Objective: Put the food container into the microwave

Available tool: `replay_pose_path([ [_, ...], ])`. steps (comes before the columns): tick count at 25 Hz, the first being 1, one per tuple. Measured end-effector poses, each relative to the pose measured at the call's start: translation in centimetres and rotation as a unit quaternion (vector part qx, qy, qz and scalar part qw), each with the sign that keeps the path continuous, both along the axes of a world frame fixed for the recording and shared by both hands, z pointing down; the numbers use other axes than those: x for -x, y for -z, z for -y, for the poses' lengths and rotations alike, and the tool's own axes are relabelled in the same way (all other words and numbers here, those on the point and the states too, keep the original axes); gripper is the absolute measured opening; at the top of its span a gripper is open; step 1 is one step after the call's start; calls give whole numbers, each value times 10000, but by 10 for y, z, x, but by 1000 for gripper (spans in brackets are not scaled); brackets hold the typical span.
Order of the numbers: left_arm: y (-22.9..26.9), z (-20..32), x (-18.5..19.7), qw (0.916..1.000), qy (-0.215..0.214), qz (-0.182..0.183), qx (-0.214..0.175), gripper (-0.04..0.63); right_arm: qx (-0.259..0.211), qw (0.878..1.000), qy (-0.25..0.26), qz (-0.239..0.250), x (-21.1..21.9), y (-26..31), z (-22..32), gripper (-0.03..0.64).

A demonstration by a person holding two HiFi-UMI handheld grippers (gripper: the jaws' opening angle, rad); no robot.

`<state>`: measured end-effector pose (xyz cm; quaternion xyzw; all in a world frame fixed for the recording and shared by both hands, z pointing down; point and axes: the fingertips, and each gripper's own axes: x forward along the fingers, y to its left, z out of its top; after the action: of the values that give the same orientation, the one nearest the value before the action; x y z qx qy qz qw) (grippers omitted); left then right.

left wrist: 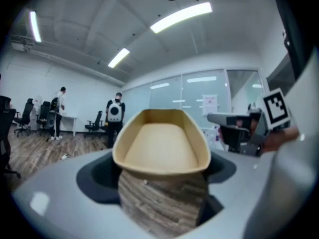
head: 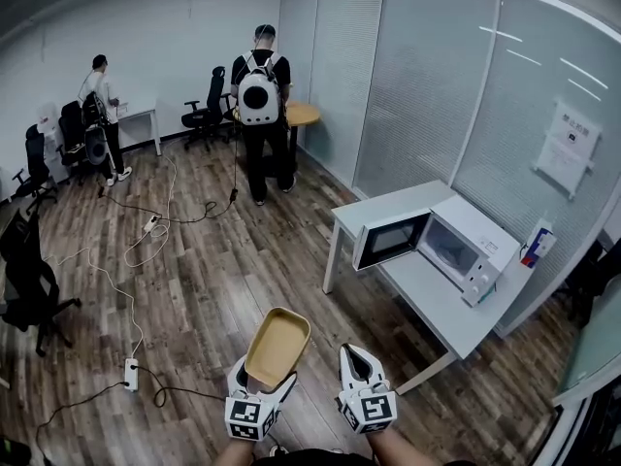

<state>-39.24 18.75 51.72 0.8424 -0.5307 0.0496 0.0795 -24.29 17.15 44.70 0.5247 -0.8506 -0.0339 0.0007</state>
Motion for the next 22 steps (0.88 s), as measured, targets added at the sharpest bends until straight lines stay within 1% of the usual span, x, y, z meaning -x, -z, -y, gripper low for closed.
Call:
replay_pose_path([
  [3, -2, 4, -5, 9999, -113, 20, -56, 483, -41, 10000, 21, 15, 5, 7, 0, -2],
  [5, -5, 6, -9, 9999, -164, 33, -22, 483, -33, 10000, 22, -8, 4, 9, 0, -2],
  [9, -2, 17, -16, 9998, -207, 21, -43, 483, 2, 10000, -37, -81, -3, 8, 15, -2],
  [12, 5, 32, -26, 9997, -229, 24, -74, 483, 30, 9999, -131, -85, -17, 11, 31, -2],
  [17, 18, 63, -47, 9995, -256, 66, -170, 483, -40, 9999, -93, -27, -41, 17, 61, -2],
  [22, 17, 99, -62, 9998, -91, -161, -39, 483, -78, 9999, -65, 62, -65, 19, 94, -2],
])
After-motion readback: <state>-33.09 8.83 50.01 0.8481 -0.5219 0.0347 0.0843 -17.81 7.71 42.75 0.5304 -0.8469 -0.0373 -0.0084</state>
